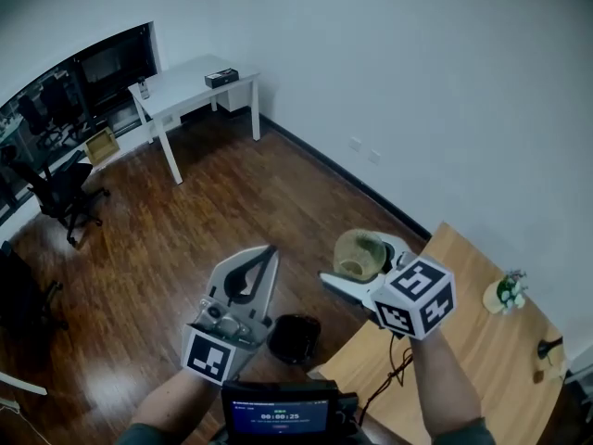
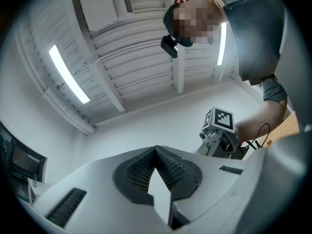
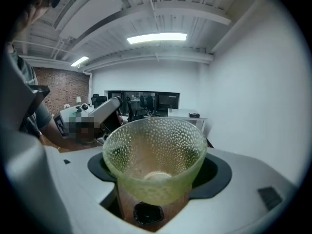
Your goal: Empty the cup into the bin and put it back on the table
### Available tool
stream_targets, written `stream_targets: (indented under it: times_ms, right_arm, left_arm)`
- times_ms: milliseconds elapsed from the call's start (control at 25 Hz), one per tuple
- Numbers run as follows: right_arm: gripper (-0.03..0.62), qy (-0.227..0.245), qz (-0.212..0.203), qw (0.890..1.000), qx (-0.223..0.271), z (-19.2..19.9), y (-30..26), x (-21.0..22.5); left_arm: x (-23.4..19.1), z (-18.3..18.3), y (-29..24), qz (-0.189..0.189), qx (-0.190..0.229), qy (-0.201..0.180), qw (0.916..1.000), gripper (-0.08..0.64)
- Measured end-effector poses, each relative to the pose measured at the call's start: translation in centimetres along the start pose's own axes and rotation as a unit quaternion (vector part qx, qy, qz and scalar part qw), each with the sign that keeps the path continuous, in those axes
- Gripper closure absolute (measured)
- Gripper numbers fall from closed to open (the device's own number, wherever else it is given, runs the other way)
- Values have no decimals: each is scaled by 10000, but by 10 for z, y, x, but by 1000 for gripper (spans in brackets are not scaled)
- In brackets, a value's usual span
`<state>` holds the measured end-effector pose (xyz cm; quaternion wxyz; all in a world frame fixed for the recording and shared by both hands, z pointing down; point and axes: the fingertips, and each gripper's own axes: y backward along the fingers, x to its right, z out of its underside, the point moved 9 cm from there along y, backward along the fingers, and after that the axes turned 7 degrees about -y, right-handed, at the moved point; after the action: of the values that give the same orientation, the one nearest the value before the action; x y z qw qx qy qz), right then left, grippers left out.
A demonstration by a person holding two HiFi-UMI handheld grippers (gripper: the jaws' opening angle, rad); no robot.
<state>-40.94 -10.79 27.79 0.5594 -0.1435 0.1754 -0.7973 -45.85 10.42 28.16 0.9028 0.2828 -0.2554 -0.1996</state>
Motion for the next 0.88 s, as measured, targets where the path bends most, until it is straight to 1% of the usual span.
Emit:
stream_targets:
  times_ms: [280, 400, 480, 600, 760, 880]
  right_arm:
    - [192, 364, 235, 9978, -497, -10, -15, 8]
    - [192, 502, 301, 9955, -742, -11, -22, 16]
    - [192, 593, 333, 9937, -891, -11, -27, 19]
    - [192, 673, 371, 9920, -1004, -14, -32, 21]
    - [192, 862, 480, 9889, -1113, -16, -34, 22]
    - [192, 1056, 572, 9855, -1199, -22, -36, 19]
  left_arm:
    - [-16, 8, -2, -84, 97, -16, 9999, 560]
    - [-19, 15, -5, -129, 65, -39, 9999, 560]
    - [-21, 22, -7, -166, 21, 30, 9999, 560]
    - [-25, 28, -10, -202, -66, 110, 9997, 560]
    - [-29, 33, -15, -136, -161, -15, 9998, 560]
    - [-43, 35, -18, -192, -158, 79, 9997, 560]
